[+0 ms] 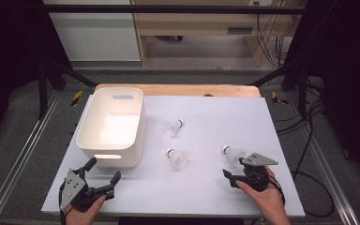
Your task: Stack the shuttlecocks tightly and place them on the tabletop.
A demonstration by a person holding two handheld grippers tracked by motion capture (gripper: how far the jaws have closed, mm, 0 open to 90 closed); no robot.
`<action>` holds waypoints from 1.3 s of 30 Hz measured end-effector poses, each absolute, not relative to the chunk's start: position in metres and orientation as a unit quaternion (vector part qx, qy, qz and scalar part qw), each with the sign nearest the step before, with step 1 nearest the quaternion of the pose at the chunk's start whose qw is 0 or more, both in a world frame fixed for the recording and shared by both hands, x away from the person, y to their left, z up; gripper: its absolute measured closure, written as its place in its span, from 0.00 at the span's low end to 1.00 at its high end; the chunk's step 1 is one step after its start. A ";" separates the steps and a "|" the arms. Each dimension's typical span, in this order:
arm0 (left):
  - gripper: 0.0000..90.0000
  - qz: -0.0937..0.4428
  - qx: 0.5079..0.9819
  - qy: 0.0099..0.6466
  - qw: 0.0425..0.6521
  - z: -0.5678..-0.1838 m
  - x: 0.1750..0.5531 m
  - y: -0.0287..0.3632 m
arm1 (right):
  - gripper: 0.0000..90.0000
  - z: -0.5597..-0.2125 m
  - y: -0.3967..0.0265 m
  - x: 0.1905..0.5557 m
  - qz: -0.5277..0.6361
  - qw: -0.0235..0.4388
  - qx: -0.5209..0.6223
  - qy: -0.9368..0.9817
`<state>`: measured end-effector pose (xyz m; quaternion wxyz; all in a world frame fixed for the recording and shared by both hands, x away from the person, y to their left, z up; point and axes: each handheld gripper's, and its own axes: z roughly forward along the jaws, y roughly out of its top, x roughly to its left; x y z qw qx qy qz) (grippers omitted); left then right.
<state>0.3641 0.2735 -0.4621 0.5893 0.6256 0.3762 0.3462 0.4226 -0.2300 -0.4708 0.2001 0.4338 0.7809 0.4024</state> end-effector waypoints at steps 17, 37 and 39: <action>0.03 0.350 0.623 0.379 0.589 -0.462 0.363 0.276 | 0.55 -0.477 -0.217 0.447 0.345 0.206 0.455 0.794; 0.03 0.350 0.620 0.384 0.588 -0.462 0.365 0.278 | 1.00 -0.456 -0.188 0.423 0.393 0.187 0.398 0.808; 0.03 0.349 0.620 0.385 0.588 -0.462 0.365 0.278 | 1.00 -0.455 -0.178 0.421 0.397 0.180 0.386 0.813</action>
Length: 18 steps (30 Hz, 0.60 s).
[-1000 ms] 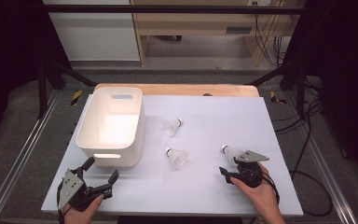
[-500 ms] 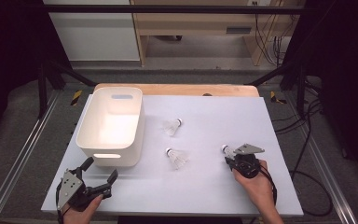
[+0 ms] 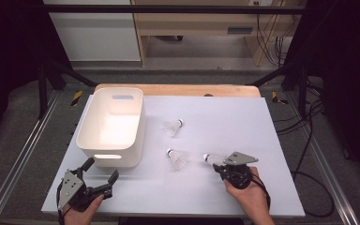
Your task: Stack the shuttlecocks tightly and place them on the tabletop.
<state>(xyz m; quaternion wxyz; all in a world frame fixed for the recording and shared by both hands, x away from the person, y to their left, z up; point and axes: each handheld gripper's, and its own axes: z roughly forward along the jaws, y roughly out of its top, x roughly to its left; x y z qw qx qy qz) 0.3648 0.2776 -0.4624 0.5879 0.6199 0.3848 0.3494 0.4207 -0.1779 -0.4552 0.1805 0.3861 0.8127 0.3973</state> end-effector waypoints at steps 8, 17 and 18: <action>0.03 0.349 0.618 0.387 0.588 -0.462 0.365 0.280 | 1.00 -0.457 -0.127 0.416 0.410 0.150 0.344 0.831; 0.03 0.348 0.619 0.381 0.592 -0.460 0.364 0.278 | 1.00 -0.468 -0.096 0.437 0.402 0.151 0.342 0.836; 0.03 0.347 0.619 0.381 0.593 -0.460 0.364 0.278 | 1.00 -0.469 -0.095 0.440 0.402 0.152 0.343 0.835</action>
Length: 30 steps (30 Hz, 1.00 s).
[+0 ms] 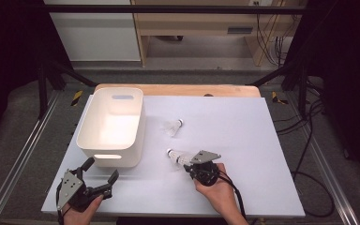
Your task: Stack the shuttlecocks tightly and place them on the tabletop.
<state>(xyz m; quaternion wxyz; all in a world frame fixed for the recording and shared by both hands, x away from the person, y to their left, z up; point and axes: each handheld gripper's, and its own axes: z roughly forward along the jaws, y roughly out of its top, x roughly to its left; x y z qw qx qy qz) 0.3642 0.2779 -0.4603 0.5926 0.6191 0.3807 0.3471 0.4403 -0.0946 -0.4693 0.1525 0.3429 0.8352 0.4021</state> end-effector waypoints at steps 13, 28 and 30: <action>0.03 0.347 0.618 0.383 0.593 -0.461 0.364 0.278 | 1.00 -0.472 -0.088 0.468 0.418 0.151 0.304 0.843; 0.03 0.344 0.617 0.386 0.594 -0.461 0.365 0.277 | 0.95 -0.474 -0.084 0.478 0.415 0.143 0.288 0.851; 0.03 0.344 0.616 0.386 0.594 -0.461 0.365 0.277 | 0.89 -0.473 -0.085 0.476 0.415 0.144 0.291 0.850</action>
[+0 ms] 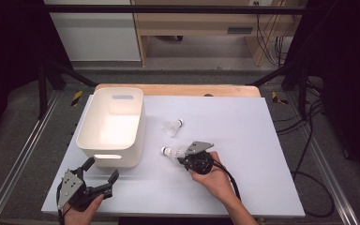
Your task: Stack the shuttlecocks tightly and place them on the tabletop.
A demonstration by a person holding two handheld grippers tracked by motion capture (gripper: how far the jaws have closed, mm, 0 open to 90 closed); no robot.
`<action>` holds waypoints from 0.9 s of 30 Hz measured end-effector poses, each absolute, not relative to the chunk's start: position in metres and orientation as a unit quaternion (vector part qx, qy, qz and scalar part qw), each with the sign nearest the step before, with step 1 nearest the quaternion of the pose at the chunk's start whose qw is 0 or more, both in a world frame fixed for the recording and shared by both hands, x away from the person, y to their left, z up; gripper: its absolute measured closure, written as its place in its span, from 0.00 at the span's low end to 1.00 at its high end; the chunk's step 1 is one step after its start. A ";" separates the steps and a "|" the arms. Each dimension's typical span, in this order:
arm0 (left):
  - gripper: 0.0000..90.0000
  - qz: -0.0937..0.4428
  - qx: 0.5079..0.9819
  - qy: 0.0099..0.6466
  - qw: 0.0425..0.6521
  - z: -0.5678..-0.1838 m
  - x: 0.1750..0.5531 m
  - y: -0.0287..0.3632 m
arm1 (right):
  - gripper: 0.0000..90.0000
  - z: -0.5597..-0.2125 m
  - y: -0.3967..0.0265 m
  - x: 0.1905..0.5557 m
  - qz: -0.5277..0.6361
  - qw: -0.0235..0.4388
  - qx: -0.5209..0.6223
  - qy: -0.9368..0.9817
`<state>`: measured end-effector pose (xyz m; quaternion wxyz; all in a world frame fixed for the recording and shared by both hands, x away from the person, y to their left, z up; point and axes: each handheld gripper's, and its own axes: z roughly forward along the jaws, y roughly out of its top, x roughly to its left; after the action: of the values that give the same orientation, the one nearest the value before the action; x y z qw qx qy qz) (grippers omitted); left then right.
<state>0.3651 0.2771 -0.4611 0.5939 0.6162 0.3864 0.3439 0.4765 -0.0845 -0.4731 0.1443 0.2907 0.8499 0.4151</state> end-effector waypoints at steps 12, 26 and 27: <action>0.03 0.342 0.616 0.386 0.596 -0.461 0.366 0.277 | 0.59 -0.464 -0.092 0.462 0.400 0.157 0.299 0.852; 0.03 0.342 0.615 0.385 0.597 -0.461 0.365 0.278 | 0.34 -0.443 -0.110 0.452 0.410 0.170 0.307 0.842; 0.03 0.340 0.614 0.386 0.598 -0.462 0.365 0.278 | 0.31 -0.440 -0.111 0.452 0.411 0.171 0.308 0.841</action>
<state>0.3649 0.2777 -0.4615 0.5985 0.6141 0.3859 0.3404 0.4517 -0.1107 -0.4399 0.1708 0.3080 0.8407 0.4113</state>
